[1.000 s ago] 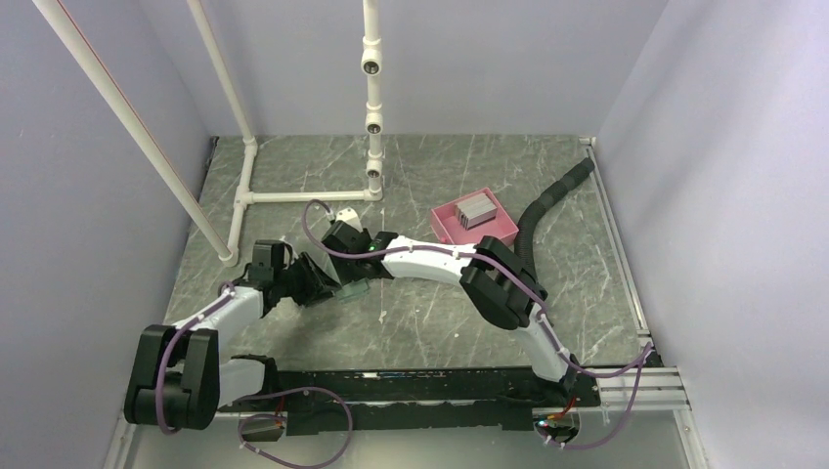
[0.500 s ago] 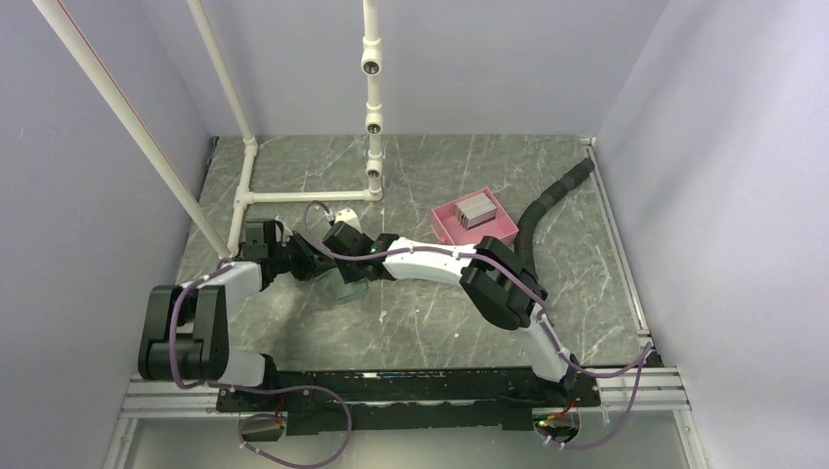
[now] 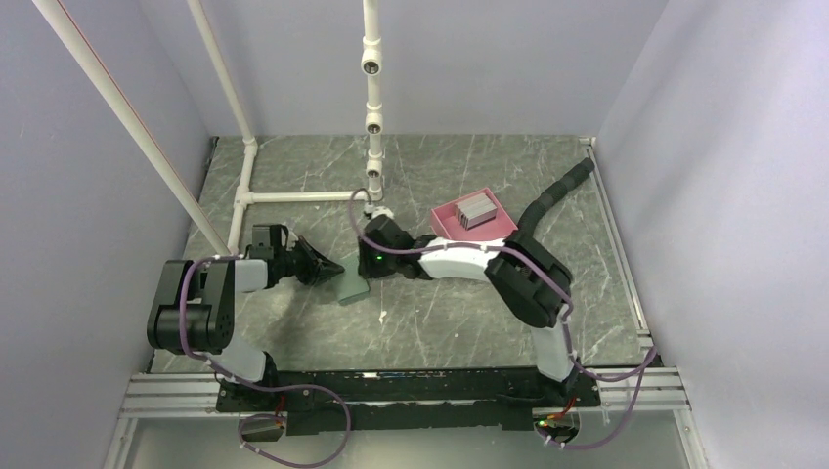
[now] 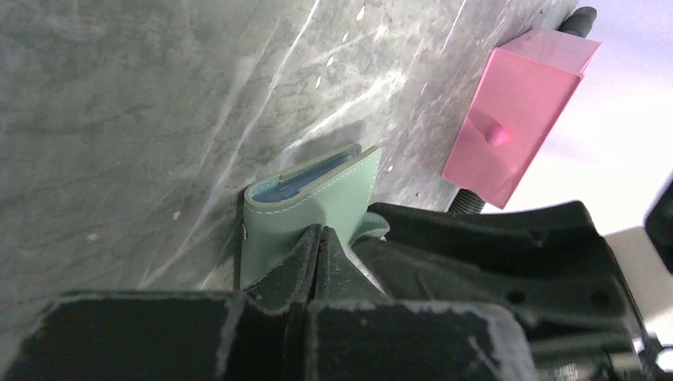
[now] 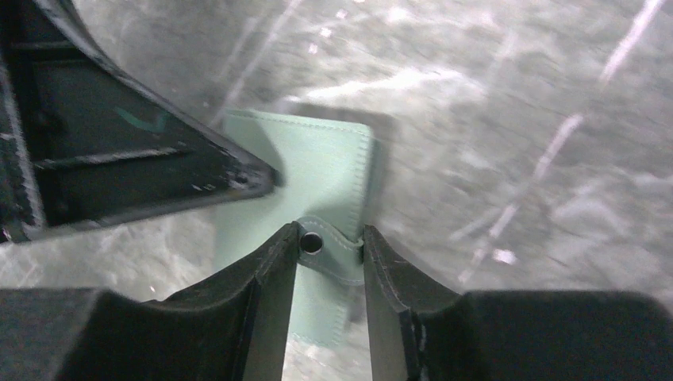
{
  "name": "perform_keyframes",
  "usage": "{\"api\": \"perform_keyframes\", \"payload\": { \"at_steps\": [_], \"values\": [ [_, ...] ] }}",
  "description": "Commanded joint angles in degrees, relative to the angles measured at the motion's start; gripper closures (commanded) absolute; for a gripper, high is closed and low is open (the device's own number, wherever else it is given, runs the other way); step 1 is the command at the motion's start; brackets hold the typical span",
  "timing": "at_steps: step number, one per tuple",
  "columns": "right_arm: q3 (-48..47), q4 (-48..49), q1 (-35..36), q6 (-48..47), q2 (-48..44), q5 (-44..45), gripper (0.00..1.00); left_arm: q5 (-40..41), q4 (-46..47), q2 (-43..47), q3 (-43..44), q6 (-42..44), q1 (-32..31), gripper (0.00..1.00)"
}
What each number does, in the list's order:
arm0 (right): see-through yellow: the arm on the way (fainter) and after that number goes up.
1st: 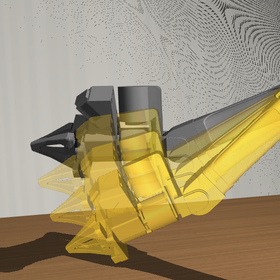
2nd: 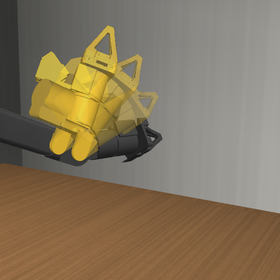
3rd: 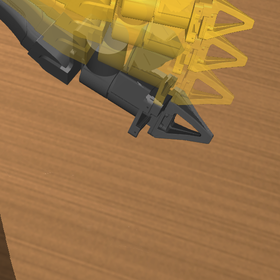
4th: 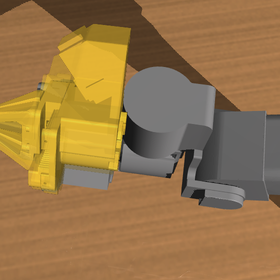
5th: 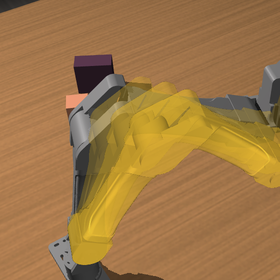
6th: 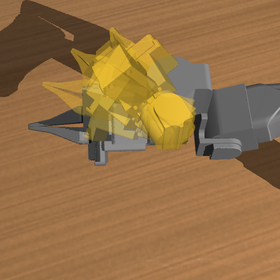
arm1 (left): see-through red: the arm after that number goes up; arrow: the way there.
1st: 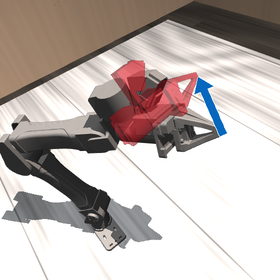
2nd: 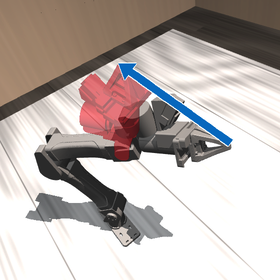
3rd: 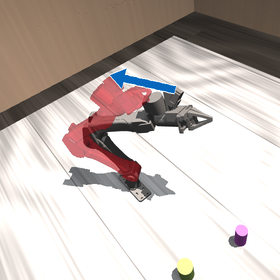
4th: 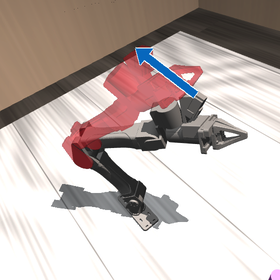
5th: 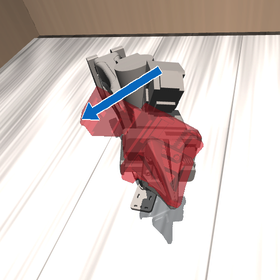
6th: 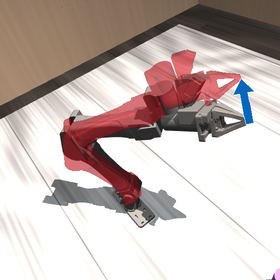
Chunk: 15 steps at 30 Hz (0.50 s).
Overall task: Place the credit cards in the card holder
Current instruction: Open the card holder at the center of the board.
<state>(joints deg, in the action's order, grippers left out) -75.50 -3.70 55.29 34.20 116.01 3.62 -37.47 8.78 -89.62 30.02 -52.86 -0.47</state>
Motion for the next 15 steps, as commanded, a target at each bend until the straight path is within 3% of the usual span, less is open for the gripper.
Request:
{"api": "perform_keyframes", "payload": {
  "at_steps": [1,4,5,8,12,15],
  "values": [
    [8.4,10.9,-5.3,6.6,-6.4,-11.7,1.00,7.1,-3.9,0.0,-2.6,3.0,0.3,1.00],
    [10.9,13.2,-6.0,6.9,-7.7,-13.3,0.99,7.6,-4.5,0.5,-2.9,3.8,0.3,1.00],
    [10.3,12.0,-5.9,6.0,-7.7,-12.5,0.93,7.6,-4.8,0.5,-2.7,4.3,0.3,1.00],
    [4.8,1.3,-4.4,0.8,-6.3,-5.0,0.76,6.1,-5.3,0.8,-2.0,5.5,0.3,1.00],
    [-4.5,-13.4,-1.0,-7.4,-2.2,7.7,0.61,3.1,-5.6,2.2,-1.2,6.6,0.3,1.00],
    [-4.8,-12.6,-1.4,-9.4,-1.0,1.5,0.57,1.7,-6.0,2.8,-1.0,6.9,0.3,1.00]
  ]
}}
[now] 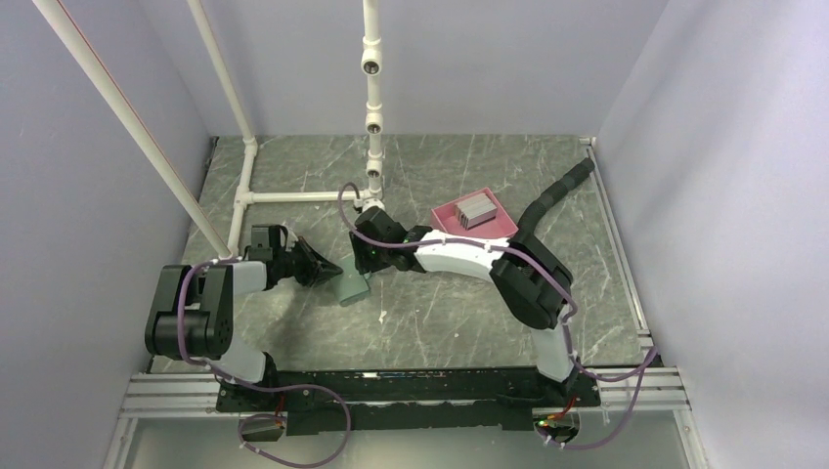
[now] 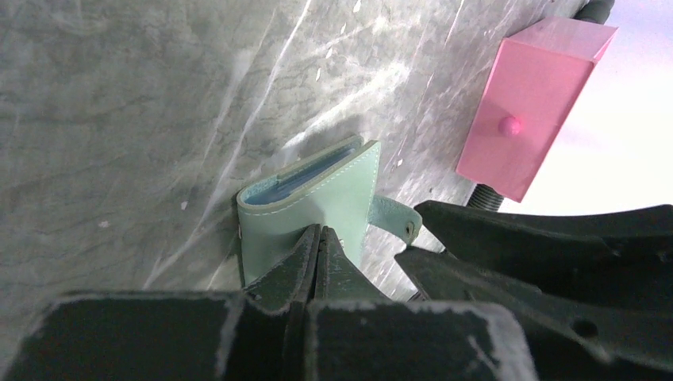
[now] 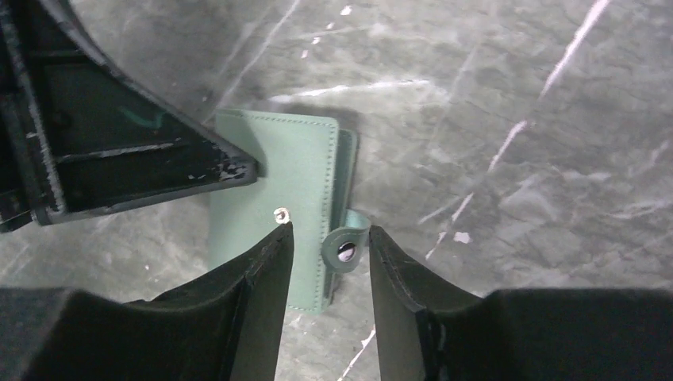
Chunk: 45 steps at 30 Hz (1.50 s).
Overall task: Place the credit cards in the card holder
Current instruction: Open the card holder at the center of the board.
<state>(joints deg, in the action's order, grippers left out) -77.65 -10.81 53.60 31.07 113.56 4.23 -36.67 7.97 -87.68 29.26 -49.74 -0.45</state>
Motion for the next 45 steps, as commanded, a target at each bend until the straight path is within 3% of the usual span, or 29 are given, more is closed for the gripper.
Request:
{"api": "perform_keyframes", "payload": {
  "at_steps": [1,6,10,14,21,26,31,35,38,45],
  "values": [
    [-1.5,-3.7,0.2,-5.6,1.1,-0.8,0.57,1.0,-5.5,1.1,-0.2,4.0,0.3,0.99],
    [-0.6,0.7,-0.2,-3.7,1.9,-4.0,0.59,2.3,-7.6,2.1,0.0,5.7,0.3,0.99],
    [-1.7,0.8,-0.3,-3.9,3.0,-4.0,0.76,2.6,-7.9,4.0,0.0,6.6,0.3,0.97],
    [-0.7,2.6,-0.3,-3.6,1.0,-6.9,1.00,3.8,-13.2,8.2,1.2,8.4,0.3,0.88],
    [0.3,2.5,-0.3,-3.9,-5.3,-8.0,1.00,3.6,-17.7,16.3,1.6,8.5,0.3,0.69],
    [0.1,3.2,-0.2,-2.3,-7.3,-10.7,1.00,4.2,-19.9,19.8,1.1,8.7,0.3,0.65],
    [-0.3,2.4,0.5,-1.9,-8.9,-11.3,1.00,5.0,-22.9,23.4,1.7,9.1,0.3,0.53],
    [0.2,3.3,0.6,-0.8,-9.0,-13.5,1.00,6.6,-24.2,23.5,1.3,8.2,0.3,0.54],
    [0.9,4.0,0.6,-0.1,-8.9,-14.2,1.00,8.4,-24.4,26.8,-0.3,6.9,0.3,0.43],
    [1.2,5.5,0.8,0.8,-9.3,-16.0,1.00,10.9,-28.4,32.2,-0.1,7.2,0.3,0.33]
  ]
}}
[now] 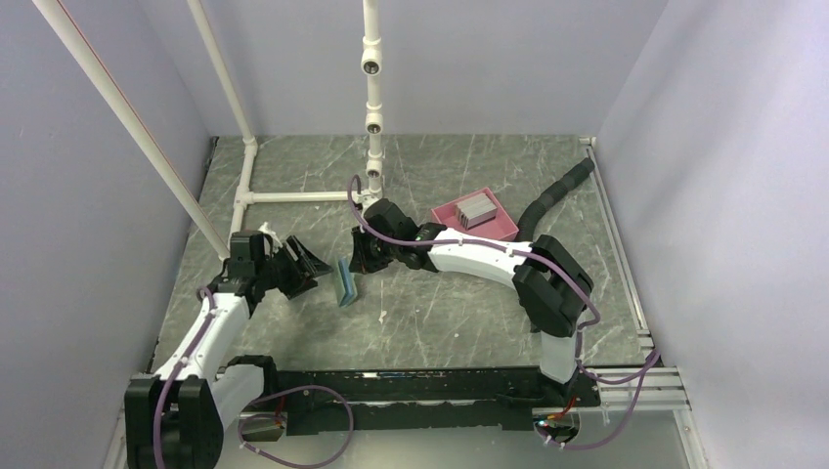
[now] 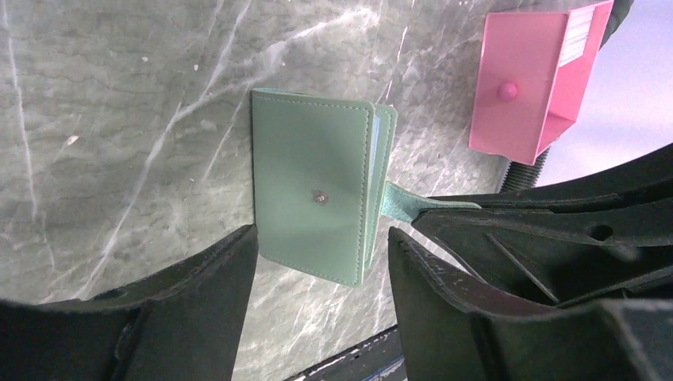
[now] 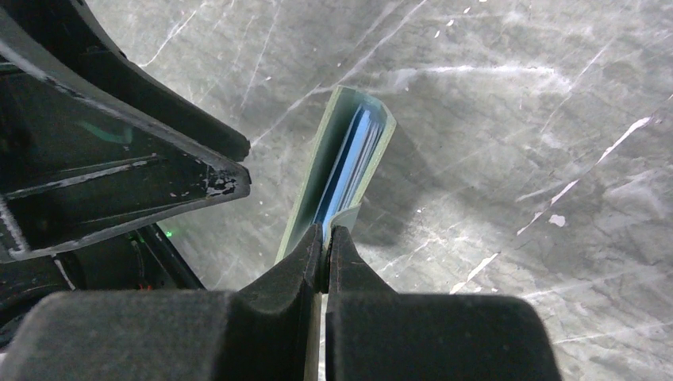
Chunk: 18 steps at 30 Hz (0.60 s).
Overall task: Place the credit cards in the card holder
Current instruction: Open the card holder at the center of the board.
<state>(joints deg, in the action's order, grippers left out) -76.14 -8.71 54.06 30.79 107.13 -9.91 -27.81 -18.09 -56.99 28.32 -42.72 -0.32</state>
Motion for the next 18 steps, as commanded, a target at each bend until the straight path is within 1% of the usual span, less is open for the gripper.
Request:
{"api": "perform_keyframes", "payload": {
  "at_steps": [1,4,10,11,14,18],
  "values": [
    [-0.5,3.2,0.4,1.0,-2.8,-1.7,1.00,1.9,-2.8,1.2,1.1,0.4,0.1,0.31],
    [-0.4,2.8,0.4,0.9,-2.8,-0.9,1.00,1.6,-3.3,-0.6,1.9,1.2,0.1,0.26],
    [-0.1,2.8,0.5,1.1,-3.5,-0.4,1.00,-0.7,-3.0,-6.3,3.4,3.7,0.1,0.20],
    [-0.2,2.6,0.5,1.0,-3.4,-0.3,1.00,-0.7,-3.0,-6.3,3.3,3.8,0.1,0.19],
    [0.1,2.5,0.6,0.9,-3.7,-0.2,1.00,-1.1,-3.1,-3.8,3.2,3.6,0.1,0.12],
    [0.2,2.5,0.6,0.8,-4.0,-0.3,1.00,1.1,-5.8,0.5,4.9,3.9,0.1,0.09]
  ]
}}
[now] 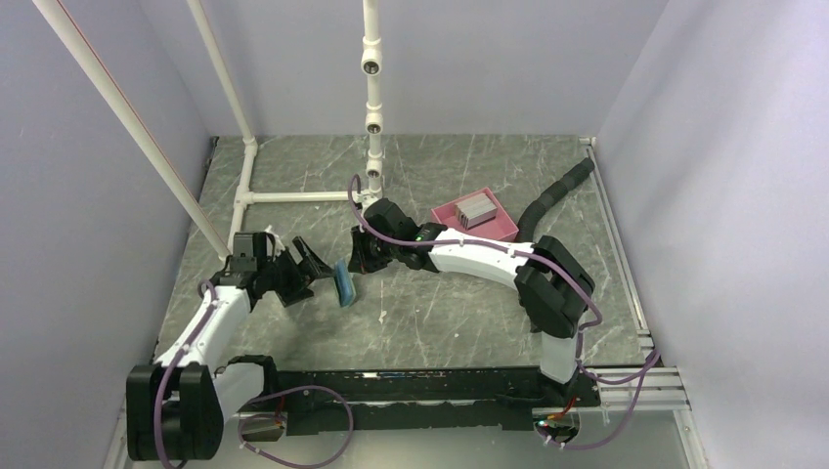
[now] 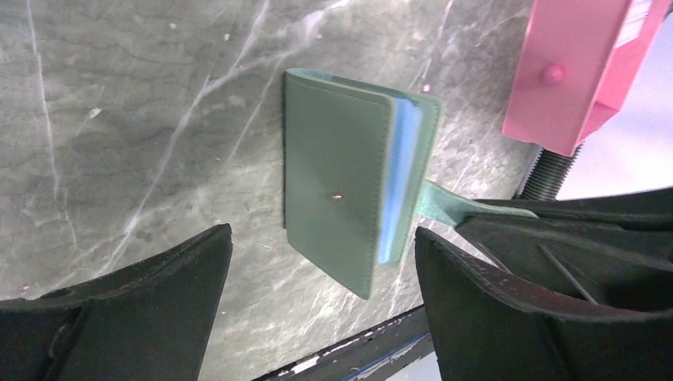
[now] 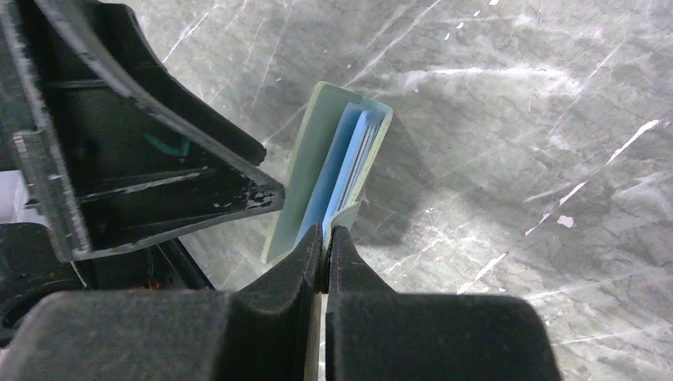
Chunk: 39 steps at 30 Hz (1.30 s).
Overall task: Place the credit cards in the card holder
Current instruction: Open the card holder at the center of the board.
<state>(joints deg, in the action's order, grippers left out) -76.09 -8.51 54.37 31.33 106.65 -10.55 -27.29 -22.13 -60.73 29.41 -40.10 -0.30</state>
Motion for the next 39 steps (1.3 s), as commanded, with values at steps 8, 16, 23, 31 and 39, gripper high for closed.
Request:
{"api": "perform_keyframes", "payload": {
  "at_steps": [8,16,23,31,39],
  "values": [
    [0.4,2.3,0.3,0.0,-3.5,0.6,1.00,1.4,-3.8,-2.5,6.9,3.4,0.1,0.21],
    [2.7,1.8,0.2,0.3,-3.9,2.4,1.00,2.1,-1.2,-5.2,4.4,2.4,0.1,0.42],
    [3.3,1.3,0.2,-0.3,-4.7,2.5,1.00,1.5,0.1,-3.9,2.8,2.0,0.1,0.50],
    [1.6,1.1,0.3,-0.5,-6.0,1.6,1.00,-4.5,3.8,1.9,2.4,0.5,0.1,0.13],
    [2.2,2.6,0.3,0.8,-6.3,0.1,1.00,-4.3,3.5,-0.1,2.6,0.5,-0.6,0.14]
  ]
}}
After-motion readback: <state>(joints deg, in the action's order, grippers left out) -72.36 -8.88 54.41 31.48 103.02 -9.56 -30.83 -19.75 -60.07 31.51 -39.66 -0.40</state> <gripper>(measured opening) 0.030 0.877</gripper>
